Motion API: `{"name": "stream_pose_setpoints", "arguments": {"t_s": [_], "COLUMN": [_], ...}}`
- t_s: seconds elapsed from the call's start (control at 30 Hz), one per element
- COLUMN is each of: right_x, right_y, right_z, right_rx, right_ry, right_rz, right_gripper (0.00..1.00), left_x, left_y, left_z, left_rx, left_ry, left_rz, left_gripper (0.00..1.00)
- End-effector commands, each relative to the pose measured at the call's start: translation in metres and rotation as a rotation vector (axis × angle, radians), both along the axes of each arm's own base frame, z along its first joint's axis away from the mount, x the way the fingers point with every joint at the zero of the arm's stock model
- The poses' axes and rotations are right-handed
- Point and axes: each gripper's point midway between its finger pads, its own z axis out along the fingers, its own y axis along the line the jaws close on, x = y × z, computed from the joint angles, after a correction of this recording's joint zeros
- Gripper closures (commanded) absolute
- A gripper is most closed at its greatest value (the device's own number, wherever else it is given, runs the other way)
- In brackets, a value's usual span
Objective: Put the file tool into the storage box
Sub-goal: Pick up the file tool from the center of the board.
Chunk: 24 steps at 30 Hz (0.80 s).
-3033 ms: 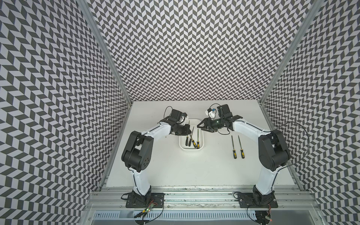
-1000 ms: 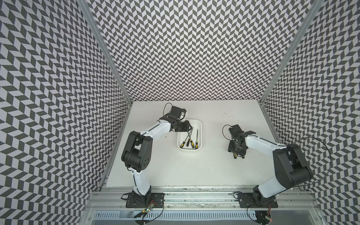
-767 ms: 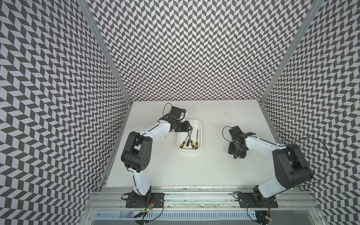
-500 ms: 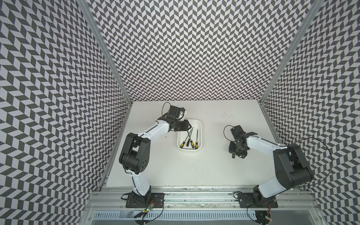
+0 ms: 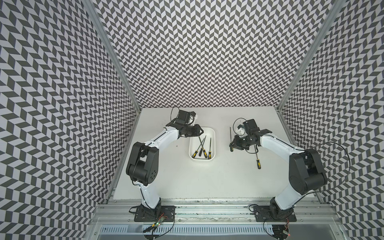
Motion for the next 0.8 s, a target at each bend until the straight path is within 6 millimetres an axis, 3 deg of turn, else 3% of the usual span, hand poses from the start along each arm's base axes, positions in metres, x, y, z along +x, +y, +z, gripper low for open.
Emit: {"name": "stream_pose_setpoints", "arguments": {"t_s": [0.0, 0.1, 0.27, 0.47, 0.77], "right_x": [-0.012, -0.015, -0.002, 0.005, 0.010], "right_y": [0.044, 0.061, 0.082, 0.093, 0.117], "right_z": [0.031, 0.029, 0.026, 0.026, 0.044], "right_rx": [0.207, 0.206, 0.179, 0.147, 0.207], "right_ry": [-0.026, -0.020, -0.017, -0.031, -0.055], "right_rz": [0.194, 0.247, 0.280, 0.290, 0.322], "right_gripper": [1.00, 1.00, 1.00, 1.00, 1.00], "left_x": [0.007, 0.005, 0.001, -0.004, -0.006], "left_y": [-0.009, -0.010, -0.016, -0.029, -0.036], "left_z": [0.014, 0.013, 0.011, 0.013, 0.015], "left_rx": [-0.042, -0.054, -0.088, -0.103, -0.112], "left_ry": [-0.038, -0.034, -0.021, -0.024, -0.025], "left_rz": [-0.022, -0.029, -0.045, -0.080, -0.100], "left_gripper": [0.67, 0.67, 0.67, 0.66, 0.66]}}
